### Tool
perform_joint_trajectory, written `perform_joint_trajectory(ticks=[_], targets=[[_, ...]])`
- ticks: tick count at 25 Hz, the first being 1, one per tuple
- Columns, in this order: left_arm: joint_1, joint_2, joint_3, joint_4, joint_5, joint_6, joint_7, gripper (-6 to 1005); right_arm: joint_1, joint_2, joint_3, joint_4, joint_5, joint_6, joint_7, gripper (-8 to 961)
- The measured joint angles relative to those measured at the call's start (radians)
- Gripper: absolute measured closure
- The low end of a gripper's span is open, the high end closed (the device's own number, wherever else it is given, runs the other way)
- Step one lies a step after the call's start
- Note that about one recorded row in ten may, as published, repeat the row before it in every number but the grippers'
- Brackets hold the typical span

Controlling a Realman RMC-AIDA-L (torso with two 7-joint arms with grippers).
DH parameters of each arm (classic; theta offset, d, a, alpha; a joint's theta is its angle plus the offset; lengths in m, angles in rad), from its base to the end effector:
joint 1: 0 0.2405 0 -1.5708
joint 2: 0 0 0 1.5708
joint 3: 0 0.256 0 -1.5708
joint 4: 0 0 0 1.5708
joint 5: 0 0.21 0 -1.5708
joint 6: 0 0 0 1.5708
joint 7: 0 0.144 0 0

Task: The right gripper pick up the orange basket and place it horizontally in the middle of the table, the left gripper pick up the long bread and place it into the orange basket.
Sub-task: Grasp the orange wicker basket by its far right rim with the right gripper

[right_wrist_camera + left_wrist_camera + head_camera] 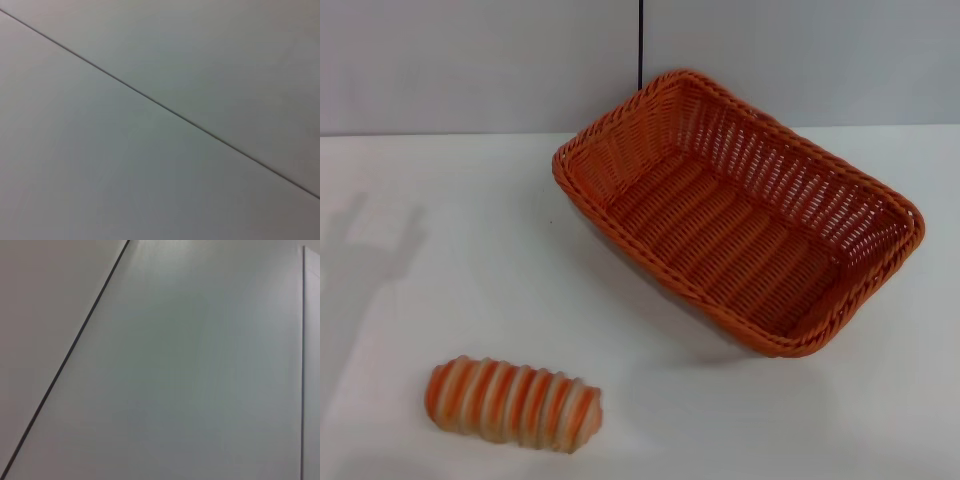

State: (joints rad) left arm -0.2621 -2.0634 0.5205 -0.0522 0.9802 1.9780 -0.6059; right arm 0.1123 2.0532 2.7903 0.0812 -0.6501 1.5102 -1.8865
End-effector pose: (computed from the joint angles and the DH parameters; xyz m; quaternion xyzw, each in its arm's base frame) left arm -0.3190 0.2180 0.0474 -0.5926 -0.1603 -0.5806 0.5349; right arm 0.4381 0.1772 0.1080 -0.2894 0.4195 0.6134 0.6033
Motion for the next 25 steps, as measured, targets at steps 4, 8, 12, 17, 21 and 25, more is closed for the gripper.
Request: perform_joint_trajectory(ticks=[4, 8, 12, 17, 21, 25], targets=[[0.000, -0.001, 0.000, 0.000, 0.000, -0.002, 0.000, 173, -0.003, -0.002, -0.001, 0.012, -0.013, 0.002, 0.031, 271], [0.001, -0.001, 0.001, 0.000, 0.000, -0.006, 0.000, 173, -0.007, -0.002, -0.002, 0.045, -0.033, 0.008, 0.060, 272], [0.004, -0.001, 0.001, -0.001, 0.000, -0.008, -0.007, 174, -0.010, -0.015, -0.017, 0.127, -0.115, 0.045, 0.148, 272], [0.003, 0.000, 0.000, 0.000, 0.000, -0.011, -0.012, 175, -0.005, -0.082, -0.026, 0.316, -0.292, 0.079, 0.392, 272], [0.003, 0.000, 0.000, 0.000, 0.000, -0.012, -0.012, 175, 0.014, -0.132, -0.026, 0.455, -0.417, 0.086, 0.575, 272], [0.003, 0.000, -0.001, 0.000, 0.000, -0.012, -0.012, 176, 0.070, -0.202, -0.026, 0.694, -0.606, 0.127, 0.846, 271]])
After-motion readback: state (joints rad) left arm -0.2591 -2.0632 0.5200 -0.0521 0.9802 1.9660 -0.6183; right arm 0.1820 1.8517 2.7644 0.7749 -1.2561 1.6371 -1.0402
